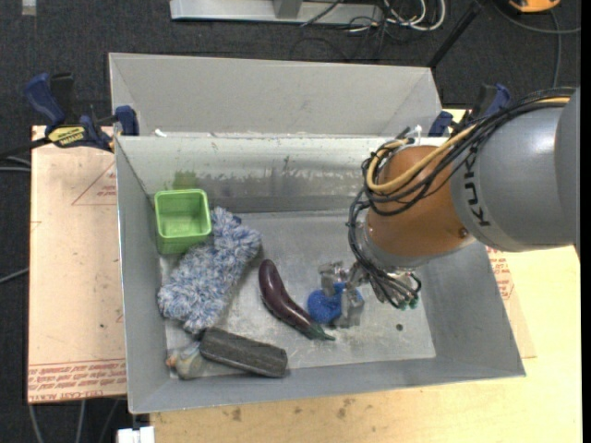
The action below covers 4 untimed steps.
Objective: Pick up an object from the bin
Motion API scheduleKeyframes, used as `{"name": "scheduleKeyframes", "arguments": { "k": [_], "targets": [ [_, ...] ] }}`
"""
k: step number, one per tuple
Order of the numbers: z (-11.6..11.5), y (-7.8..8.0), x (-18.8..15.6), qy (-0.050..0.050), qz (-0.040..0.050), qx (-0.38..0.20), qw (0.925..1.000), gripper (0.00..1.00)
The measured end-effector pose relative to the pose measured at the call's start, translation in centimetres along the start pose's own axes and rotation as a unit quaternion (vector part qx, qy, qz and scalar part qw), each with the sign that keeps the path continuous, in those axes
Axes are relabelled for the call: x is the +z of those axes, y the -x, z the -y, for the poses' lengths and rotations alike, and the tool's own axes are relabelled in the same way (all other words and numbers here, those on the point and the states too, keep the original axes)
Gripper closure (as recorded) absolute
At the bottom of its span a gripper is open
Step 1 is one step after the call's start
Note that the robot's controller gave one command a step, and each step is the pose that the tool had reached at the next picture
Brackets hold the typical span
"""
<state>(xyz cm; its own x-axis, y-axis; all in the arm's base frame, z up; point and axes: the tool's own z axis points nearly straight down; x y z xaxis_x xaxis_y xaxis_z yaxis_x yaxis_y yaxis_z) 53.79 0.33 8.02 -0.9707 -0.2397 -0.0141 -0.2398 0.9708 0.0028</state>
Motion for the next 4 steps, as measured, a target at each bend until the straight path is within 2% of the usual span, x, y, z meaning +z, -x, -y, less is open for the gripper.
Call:
{"name": "scheduleKeyframes", "arguments": {
  "k": [1, 2, 3, 4],
  "targets": [
    [-0.8, -1.6, -10.3, -0.001, -0.0059, -0.016, 0.9999, 1.00],
    [-0.8, -1.6, -10.3, -0.001, -0.0059, -0.016, 0.9999, 1.00],
    [-0.8, -1.1, -7.6, -0.001, -0.0053, -0.035, 0.9994, 1.00],
    [0.3, 1.0, -26.3, -0.001, -0.0062, -0.035, 0.9994, 1.00]
  ]
}}
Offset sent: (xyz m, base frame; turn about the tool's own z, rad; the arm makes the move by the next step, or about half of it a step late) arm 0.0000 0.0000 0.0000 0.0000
